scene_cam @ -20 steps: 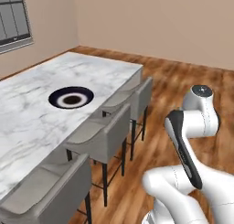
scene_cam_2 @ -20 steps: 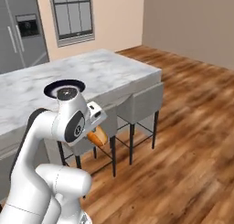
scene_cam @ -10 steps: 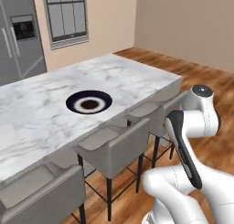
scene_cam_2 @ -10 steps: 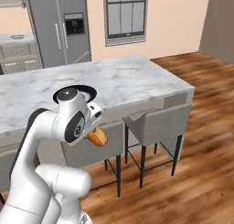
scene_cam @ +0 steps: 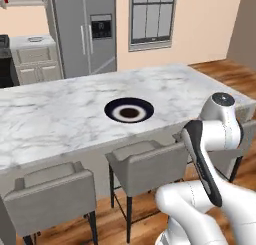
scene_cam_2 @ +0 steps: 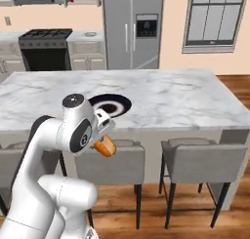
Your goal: Move the hot dog bun to the plate on the dining table and place the condiment next to that plate. Then navigate to the fridge and take the sausage and place it on the plate as well.
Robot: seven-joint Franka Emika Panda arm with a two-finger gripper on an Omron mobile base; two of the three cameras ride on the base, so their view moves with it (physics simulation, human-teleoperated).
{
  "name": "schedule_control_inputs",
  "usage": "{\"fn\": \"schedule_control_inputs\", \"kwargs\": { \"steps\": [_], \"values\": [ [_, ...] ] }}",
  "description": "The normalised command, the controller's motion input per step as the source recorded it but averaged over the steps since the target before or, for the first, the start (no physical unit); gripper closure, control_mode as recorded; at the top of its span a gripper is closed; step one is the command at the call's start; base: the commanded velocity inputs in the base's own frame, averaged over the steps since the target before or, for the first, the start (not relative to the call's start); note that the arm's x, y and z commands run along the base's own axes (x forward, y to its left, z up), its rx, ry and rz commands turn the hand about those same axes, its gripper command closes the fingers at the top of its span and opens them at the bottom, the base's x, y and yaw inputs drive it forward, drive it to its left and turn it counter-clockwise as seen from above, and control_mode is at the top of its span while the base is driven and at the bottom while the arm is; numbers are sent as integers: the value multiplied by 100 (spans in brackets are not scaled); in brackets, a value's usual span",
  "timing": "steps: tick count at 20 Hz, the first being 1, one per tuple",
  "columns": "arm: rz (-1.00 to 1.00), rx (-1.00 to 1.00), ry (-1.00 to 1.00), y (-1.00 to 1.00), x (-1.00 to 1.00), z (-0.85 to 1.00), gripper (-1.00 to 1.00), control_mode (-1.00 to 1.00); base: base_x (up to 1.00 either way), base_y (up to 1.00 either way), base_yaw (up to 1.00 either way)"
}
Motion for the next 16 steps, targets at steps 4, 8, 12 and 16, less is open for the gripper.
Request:
{"fn": "schedule_control_inputs", "kwargs": {
  "steps": [4, 8, 12, 16],
  "values": [
    [0, 0, 0, 0, 0, 0, 100, 100, 63, -37, 65],
    [0, 0, 0, 0, 0, 0, 100, 100, 92, -39, 54],
    [0, 0, 0, 0, 0, 0, 100, 100, 100, -39, 33],
    [14, 9, 11, -33, 75, 0, 100, -100, 25, -10, 6]
  ]
}}
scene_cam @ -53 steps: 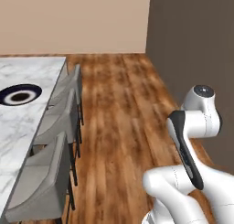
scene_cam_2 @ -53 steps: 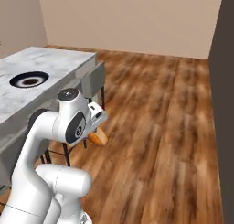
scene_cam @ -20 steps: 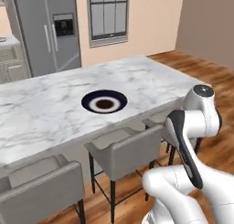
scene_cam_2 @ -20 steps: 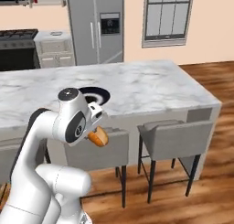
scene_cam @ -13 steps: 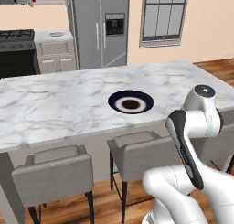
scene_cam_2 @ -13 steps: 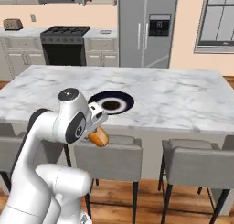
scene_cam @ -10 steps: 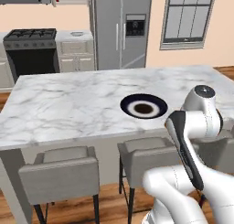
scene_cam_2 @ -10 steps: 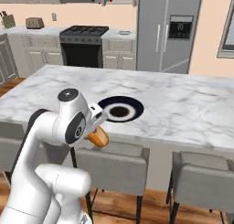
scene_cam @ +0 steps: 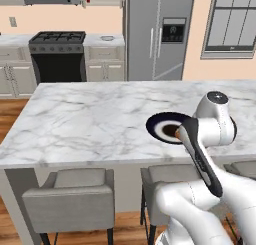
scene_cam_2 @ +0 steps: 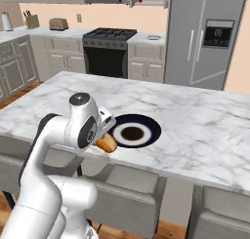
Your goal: Move the hot dog bun to the plate on the dining table and place the condiment next to that plate. Then navigate to the fridge and take the sausage and place it on the plate as well.
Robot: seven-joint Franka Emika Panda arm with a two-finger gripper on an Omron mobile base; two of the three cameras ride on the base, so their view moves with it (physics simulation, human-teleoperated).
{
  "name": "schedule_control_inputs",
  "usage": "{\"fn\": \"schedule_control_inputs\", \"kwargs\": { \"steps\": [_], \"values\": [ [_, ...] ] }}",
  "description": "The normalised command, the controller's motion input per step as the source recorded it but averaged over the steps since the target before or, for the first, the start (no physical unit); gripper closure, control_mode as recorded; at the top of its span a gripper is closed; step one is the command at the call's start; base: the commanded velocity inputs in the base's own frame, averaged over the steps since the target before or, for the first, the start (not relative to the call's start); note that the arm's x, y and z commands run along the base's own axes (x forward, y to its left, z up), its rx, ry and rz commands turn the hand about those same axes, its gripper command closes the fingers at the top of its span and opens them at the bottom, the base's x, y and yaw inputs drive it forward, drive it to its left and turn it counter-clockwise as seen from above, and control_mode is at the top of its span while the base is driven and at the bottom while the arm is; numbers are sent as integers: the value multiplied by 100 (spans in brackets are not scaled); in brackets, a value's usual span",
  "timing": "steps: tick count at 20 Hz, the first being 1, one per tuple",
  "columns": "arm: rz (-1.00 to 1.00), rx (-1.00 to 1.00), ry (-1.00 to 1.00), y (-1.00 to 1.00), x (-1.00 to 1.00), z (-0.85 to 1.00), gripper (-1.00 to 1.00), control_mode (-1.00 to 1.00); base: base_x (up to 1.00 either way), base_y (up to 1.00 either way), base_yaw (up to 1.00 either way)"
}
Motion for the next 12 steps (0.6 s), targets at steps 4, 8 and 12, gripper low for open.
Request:
{"fn": "schedule_control_inputs", "kwargs": {
  "steps": [4, 8, 12],
  "values": [
    [17, 11, 23, -42, 100, 0, 100, -100, 0, 0, 0],
    [12, 8, 28, -31, 100, 0, 100, -100, 0, 0, 0],
    [6, 3, 31, -20, 100, -3, 100, -100, 0, 0, 0]
  ]
}}
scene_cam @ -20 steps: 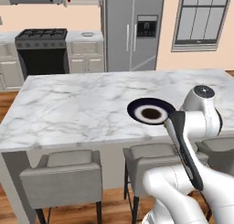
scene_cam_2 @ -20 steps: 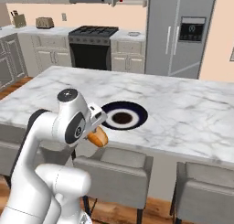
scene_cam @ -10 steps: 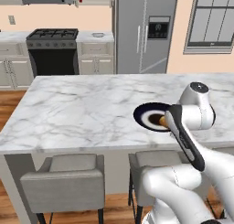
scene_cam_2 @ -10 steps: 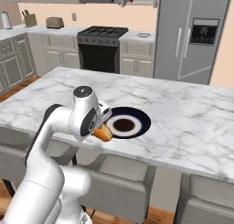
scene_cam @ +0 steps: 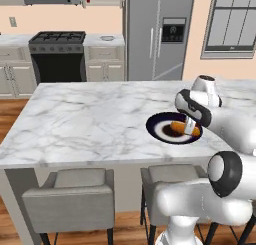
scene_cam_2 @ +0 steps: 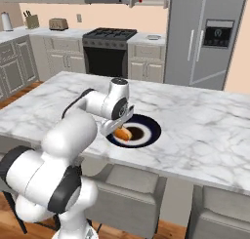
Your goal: Move the hot dog bun to the plate on the dining table and place the condiment next to that plate. Then navigate to the fridge and take the sausage and place it on the plate as well.
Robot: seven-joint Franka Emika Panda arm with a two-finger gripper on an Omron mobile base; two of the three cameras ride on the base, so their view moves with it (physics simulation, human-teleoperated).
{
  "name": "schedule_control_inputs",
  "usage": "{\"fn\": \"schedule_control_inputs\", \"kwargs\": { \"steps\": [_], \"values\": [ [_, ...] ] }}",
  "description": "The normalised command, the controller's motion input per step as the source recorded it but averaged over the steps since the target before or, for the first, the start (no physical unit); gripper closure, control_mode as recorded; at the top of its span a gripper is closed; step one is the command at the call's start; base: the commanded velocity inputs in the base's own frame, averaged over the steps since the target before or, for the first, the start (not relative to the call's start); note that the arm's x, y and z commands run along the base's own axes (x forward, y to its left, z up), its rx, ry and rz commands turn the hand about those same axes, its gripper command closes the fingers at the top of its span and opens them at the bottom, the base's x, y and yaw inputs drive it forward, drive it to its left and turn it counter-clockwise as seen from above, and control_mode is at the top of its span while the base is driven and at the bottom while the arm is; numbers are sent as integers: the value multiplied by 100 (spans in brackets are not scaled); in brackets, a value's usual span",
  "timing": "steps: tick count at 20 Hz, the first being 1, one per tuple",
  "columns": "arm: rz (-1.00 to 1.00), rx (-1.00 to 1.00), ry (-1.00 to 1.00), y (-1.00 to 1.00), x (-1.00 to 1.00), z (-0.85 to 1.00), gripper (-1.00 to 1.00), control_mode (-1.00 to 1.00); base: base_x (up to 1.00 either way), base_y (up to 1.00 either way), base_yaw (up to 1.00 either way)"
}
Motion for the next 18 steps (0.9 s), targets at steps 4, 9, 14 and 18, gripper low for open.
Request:
{"fn": "schedule_control_inputs", "kwargs": {
  "steps": [4, 9, 14, 18],
  "values": [
    [3, 0, 26, -16, 100, -22, 100, -100, 0, 0, 0],
    [8, 1, 16, -22, 85, -41, 100, -100, 0, 0, 0],
    [14, 3, 6, -30, 58, -58, 100, -100, 0, 0, 0],
    [15, 2, 0, -22, 48, -55, 100, -100, 0, 0, 0]
  ]
}}
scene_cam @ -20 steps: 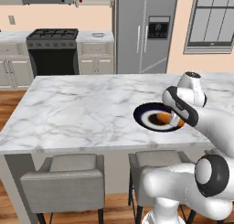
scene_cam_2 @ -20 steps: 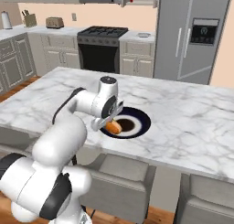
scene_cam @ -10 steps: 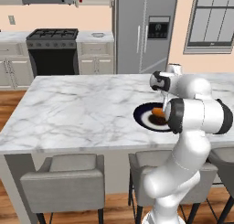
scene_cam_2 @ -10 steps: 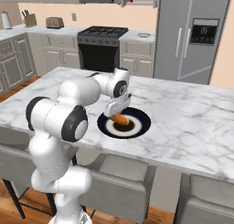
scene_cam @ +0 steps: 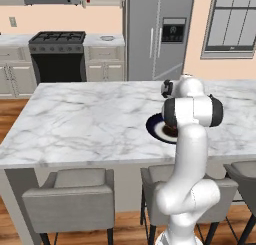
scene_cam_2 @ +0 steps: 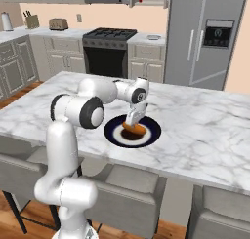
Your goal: Move the hot dog bun to the plate on the dining table and place the condiment next to that plate. Then navigate to the fridge and take the sausage and place it on the plate as well.
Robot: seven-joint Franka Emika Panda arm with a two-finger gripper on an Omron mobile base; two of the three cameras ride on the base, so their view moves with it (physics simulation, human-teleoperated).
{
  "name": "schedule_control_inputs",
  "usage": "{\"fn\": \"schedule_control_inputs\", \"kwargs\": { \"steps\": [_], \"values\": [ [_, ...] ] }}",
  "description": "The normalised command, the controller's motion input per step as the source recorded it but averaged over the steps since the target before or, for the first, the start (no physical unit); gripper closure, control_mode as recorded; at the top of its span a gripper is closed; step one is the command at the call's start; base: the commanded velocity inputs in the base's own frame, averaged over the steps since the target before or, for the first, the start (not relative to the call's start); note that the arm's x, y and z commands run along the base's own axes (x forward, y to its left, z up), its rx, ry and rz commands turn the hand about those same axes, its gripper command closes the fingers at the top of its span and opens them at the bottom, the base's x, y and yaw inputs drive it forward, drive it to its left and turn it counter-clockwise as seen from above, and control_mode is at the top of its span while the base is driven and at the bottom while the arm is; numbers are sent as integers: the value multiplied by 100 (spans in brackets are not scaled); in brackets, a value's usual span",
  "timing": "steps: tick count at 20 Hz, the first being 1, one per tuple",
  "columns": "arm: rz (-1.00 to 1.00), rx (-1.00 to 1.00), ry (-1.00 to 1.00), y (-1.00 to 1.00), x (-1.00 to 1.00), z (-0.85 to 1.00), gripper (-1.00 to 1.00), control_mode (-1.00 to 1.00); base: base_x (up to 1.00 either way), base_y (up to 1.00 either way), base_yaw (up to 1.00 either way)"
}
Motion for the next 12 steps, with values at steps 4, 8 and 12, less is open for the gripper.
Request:
{"fn": "schedule_control_inputs", "kwargs": {
  "steps": [4, 8, 12],
  "values": [
    [8, 0, -2, -4, 22, -42, 100, -100, 0, 0, 0],
    [0, 0, -12, 4, -1, -32, -100, -100, 0, 0, 0],
    [0, 0, -31, 0, -40, -5, -100, -100, 0, 0, 0]
  ]
}}
